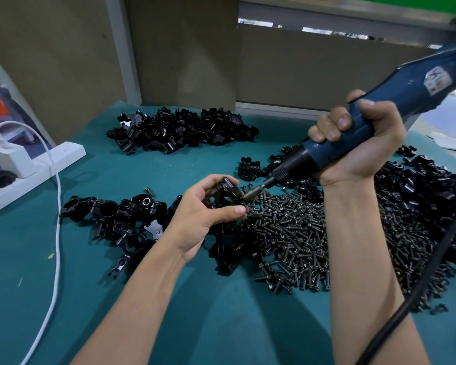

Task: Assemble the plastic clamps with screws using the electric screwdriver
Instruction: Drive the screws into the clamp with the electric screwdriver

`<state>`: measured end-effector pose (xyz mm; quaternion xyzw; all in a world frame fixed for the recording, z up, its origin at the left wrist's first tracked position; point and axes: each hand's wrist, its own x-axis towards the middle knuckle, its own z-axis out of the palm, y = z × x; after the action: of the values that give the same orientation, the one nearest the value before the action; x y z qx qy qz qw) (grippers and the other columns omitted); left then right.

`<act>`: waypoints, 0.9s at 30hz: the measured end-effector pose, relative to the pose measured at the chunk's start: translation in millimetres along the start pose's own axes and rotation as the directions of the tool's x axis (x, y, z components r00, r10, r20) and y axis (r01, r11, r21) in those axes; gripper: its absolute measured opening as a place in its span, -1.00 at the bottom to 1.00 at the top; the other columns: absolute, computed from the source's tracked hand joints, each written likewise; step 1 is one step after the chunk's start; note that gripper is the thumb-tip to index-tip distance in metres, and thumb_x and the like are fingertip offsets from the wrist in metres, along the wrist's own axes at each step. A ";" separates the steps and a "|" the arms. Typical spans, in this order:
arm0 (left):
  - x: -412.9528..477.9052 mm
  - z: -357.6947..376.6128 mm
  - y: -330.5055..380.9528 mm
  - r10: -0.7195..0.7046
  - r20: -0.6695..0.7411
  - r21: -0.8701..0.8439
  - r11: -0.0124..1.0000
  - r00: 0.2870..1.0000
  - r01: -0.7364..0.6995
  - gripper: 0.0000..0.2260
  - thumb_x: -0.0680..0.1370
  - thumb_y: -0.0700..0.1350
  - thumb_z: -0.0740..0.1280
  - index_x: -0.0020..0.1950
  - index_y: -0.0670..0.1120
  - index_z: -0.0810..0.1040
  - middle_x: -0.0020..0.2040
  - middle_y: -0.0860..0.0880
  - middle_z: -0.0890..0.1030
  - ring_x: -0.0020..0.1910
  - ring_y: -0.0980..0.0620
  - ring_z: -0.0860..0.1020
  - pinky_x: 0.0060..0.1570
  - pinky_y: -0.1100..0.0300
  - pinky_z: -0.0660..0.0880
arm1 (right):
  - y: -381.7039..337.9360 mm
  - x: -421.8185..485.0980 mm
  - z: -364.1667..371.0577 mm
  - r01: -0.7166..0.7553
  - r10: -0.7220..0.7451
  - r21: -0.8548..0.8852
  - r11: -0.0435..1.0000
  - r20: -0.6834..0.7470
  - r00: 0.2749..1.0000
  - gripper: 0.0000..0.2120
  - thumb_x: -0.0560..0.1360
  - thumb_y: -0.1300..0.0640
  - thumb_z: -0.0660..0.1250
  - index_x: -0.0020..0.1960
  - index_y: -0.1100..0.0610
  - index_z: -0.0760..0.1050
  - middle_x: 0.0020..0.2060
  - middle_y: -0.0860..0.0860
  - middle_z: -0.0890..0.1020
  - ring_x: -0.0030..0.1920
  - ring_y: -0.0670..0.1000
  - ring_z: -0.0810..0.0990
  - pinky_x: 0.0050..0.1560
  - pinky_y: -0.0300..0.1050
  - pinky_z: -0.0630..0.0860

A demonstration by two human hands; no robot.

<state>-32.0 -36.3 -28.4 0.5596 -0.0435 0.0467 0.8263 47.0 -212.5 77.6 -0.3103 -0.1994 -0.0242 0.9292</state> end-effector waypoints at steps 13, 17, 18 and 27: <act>1.9 0.4 -0.1 -0.009 -0.051 0.000 1.000 0.999 0.009 -0.58 0.14 -0.21 0.60 -0.04 -0.01 0.70 -0.14 -0.02 0.70 -0.13 -0.22 0.69 -0.10 0.14 0.64 | 4.8 3.2 -5.2 0.008 -0.006 0.028 1.000 -0.080 0.997 -0.94 0.29 0.15 0.19 -0.25 0.11 0.38 -0.55 -0.06 0.37 -0.58 -0.07 0.30 -0.49 -0.27 0.28; 1.3 -0.1 0.5 -0.012 -0.063 -0.014 1.000 0.998 0.011 -0.53 0.12 -0.17 0.61 0.01 -0.04 0.68 -0.13 -0.08 0.71 -0.15 -0.18 0.69 -0.09 0.13 0.64 | 7.8 3.0 -6.3 0.020 -0.016 0.046 0.999 -0.085 0.996 -0.94 0.29 0.14 0.18 -0.26 0.12 0.38 -0.55 -0.06 0.37 -0.58 -0.07 0.31 -0.49 -0.27 0.29; 1.3 -0.6 0.4 -0.010 -0.065 -0.013 1.000 0.998 0.009 -0.52 0.14 -0.17 0.61 0.04 -0.07 0.66 -0.15 -0.07 0.71 -0.14 -0.17 0.70 -0.06 0.12 0.65 | 8.4 3.2 -6.7 0.020 -0.015 0.059 0.998 -0.086 0.996 -0.93 0.29 0.14 0.18 -0.26 0.12 0.38 -0.55 -0.06 0.37 -0.58 -0.07 0.31 -0.49 -0.27 0.29; 2.2 0.6 -0.1 -0.001 -0.099 -0.025 1.000 0.995 -0.002 -0.55 0.11 -0.17 0.61 -0.02 -0.03 0.69 -0.14 -0.07 0.70 -0.16 -0.18 0.69 -0.09 0.12 0.64 | 12.6 4.8 -13.2 0.012 0.001 0.125 0.992 -0.101 0.995 -0.92 0.29 0.13 0.18 -0.27 0.12 0.40 -0.56 -0.06 0.38 -0.59 -0.08 0.32 -0.52 -0.28 0.30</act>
<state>-29.8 -36.8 -28.0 0.5462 -0.0033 0.0741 0.8344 58.2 -209.7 62.7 -0.2490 -0.1540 -0.0297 0.9557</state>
